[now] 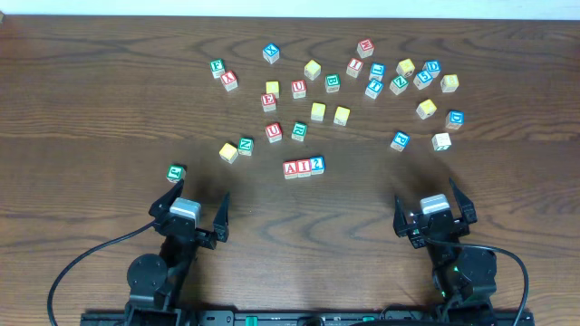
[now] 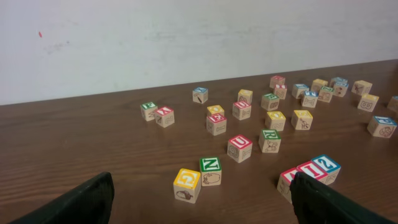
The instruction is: Spell out AI2
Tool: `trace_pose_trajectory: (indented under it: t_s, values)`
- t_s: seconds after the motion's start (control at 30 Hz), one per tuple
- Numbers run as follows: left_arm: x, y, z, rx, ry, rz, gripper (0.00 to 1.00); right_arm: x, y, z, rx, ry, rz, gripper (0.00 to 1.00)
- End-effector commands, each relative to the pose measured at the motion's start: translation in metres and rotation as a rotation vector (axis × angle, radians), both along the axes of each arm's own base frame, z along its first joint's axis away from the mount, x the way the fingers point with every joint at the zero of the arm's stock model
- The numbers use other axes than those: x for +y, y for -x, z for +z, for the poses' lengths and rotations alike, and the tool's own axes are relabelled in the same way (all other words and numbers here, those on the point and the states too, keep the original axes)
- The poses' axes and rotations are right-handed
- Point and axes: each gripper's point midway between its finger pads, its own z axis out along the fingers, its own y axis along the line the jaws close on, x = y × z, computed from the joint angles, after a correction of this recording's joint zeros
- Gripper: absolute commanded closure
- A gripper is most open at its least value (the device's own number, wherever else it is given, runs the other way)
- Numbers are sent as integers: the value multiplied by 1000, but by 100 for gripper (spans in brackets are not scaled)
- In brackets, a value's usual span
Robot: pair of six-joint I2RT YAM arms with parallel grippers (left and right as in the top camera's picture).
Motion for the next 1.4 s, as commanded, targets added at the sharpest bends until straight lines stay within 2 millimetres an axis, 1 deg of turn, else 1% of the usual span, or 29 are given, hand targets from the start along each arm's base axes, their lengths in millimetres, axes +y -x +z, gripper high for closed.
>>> trace_pose_trajectory:
  t_s: [0.0, 0.57, 0.67, 0.77, 0.87, 1.37]
  values:
    - [-3, 2, -14, 46, -5, -24, 11, -2, 0, 1, -2, -13, -11, 1]
    - [-3, 2, -13, 42, -4, -24, 11, -2, 0, 3, -11, -15, -10, 1]
    - [-3, 2, -14, 43, -4, -24, 11, -2, 1, 11, -47, -19, -10, 1]
    - [-3, 2, -14, 43, -4, -24, 11, -2, 3, 30, -127, -29, -8, 1]
    - [-3, 2, -14, 43, -4, -24, 11, -2, 3, 24, -104, -26, -9, 1]
    - [-3, 2, -14, 45, -5, -24, 11, -1, 4, 24, -105, -27, -2, 1]
